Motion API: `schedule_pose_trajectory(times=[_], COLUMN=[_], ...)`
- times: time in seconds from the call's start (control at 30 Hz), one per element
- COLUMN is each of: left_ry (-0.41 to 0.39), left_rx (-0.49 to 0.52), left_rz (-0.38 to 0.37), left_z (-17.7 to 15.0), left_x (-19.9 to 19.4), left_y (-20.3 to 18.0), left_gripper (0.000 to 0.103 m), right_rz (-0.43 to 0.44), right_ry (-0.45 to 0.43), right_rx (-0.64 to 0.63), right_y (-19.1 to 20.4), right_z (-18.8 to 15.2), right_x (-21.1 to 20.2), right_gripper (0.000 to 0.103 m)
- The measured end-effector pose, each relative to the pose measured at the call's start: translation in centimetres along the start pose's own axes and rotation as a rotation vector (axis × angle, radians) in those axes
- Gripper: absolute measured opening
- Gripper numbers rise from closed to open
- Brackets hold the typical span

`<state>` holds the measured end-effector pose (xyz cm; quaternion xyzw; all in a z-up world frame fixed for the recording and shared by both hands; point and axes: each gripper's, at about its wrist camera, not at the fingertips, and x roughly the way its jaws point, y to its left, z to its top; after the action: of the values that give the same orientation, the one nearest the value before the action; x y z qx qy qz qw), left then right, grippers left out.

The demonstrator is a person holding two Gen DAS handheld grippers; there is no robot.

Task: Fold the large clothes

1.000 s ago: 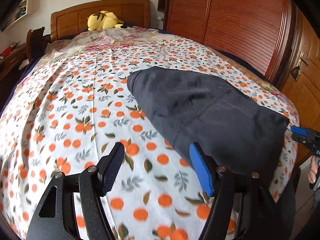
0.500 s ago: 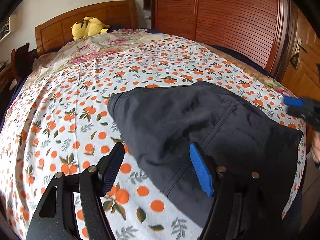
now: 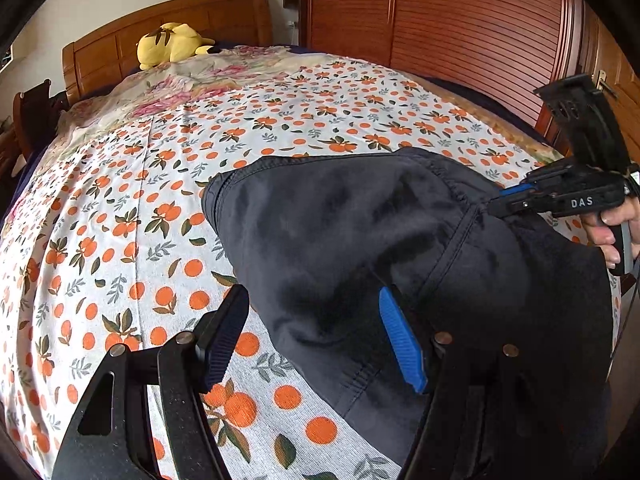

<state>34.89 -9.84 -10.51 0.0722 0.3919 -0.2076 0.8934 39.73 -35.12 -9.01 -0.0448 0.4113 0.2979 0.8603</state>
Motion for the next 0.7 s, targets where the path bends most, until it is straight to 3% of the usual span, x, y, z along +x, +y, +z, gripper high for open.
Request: schedule_pose_trajectory(times=[0.13, 0.27, 0.37, 0.47, 0.57, 0.7], left_ry=[0.006, 0.019, 0.022, 0.015, 0.002, -0.012], left_rx=[0.003, 0.001, -0.017, -0.008, -0.016, -0.061], left_rz=[0.006, 0.016, 0.016, 0.034, 0.044, 0.035], left_z=[0.4, 1.6, 2.6, 3.5, 4.4, 5.4], left_x=[0.7, 2.0, 2.8, 3.3, 3.7, 4.0], left_y=[0.6, 1.8, 2.8, 3.1, 3.5, 4.4], left_gripper=[0.069, 0.069, 0.069, 0.069, 0.069, 0.069], right_rz=[-0.117, -0.156, -0.154, -0.219, -0.217, -0.312], right_ry=[-0.070, -0.063, -0.130, -0.191, -0.243, -0.300], right_rx=[0.019, 0.047, 0.083, 0.117, 0.162, 0.199], right_y=[-0.2, 0.0, 0.7, 1.6, 2.3, 3.2], right_z=[0.3, 0.0, -0.7, -3.1, -6.4, -11.6], right_x=[-1.4, -1.4, -3.2, -6.4, -8.7, -11.1], right_gripper=[0.006, 0.006, 0.008, 0.013, 0.017, 0.025])
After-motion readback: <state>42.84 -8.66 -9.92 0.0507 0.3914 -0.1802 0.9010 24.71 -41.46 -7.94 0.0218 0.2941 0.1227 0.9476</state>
